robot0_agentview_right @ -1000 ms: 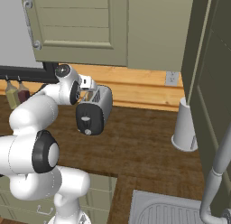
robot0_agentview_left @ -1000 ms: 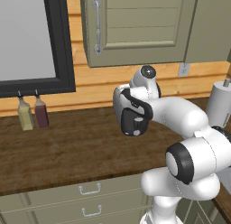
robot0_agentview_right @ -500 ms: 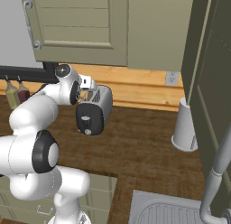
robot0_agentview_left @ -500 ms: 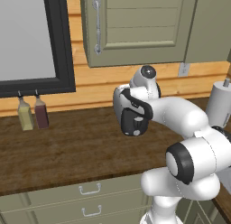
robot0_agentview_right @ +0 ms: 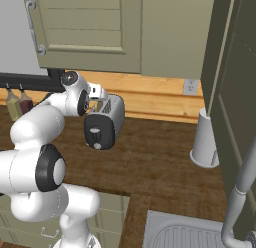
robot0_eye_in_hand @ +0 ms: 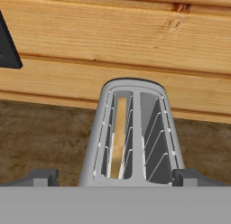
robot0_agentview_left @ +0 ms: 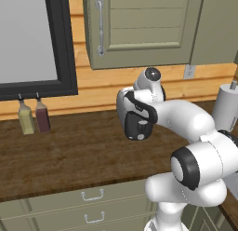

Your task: Start the toaster. Once the lever pops up, take the bread to the plate on the dining counter.

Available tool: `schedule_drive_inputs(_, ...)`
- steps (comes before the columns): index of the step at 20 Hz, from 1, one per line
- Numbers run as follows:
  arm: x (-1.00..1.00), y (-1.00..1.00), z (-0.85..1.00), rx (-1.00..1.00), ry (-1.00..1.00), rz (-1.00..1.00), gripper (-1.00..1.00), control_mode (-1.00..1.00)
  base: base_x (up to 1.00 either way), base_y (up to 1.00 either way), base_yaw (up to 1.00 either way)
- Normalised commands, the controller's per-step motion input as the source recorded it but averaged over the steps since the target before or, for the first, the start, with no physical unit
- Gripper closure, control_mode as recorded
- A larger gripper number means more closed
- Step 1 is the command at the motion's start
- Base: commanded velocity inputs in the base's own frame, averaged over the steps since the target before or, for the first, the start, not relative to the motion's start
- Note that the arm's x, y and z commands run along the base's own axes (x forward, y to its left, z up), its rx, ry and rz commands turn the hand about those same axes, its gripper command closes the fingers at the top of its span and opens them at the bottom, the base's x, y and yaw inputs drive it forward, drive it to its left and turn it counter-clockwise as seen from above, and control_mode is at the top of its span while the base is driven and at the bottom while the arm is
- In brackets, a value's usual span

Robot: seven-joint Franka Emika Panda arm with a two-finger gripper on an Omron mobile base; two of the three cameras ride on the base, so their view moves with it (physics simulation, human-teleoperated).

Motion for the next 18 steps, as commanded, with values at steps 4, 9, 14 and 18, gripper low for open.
schedule_drive_inputs(4,0.00,0.00,0.00,0.00,0.00,0.00,-1.00,-1.00,0.00,0.00,0.00)
schedule_drive_inputs(9,0.00,0.00,0.00,0.00,0.00,0.00,-1.00,-1.00,0.00,0.00,0.00)
schedule_drive_inputs(14,0.00,0.00,0.00,0.00,0.00,0.00,-1.00,-1.00,0.00,0.00,0.00)
schedule_drive_inputs(18,0.00,0.00,0.00,0.00,0.00,0.00,-1.00,-1.00,0.00,0.00,0.00)
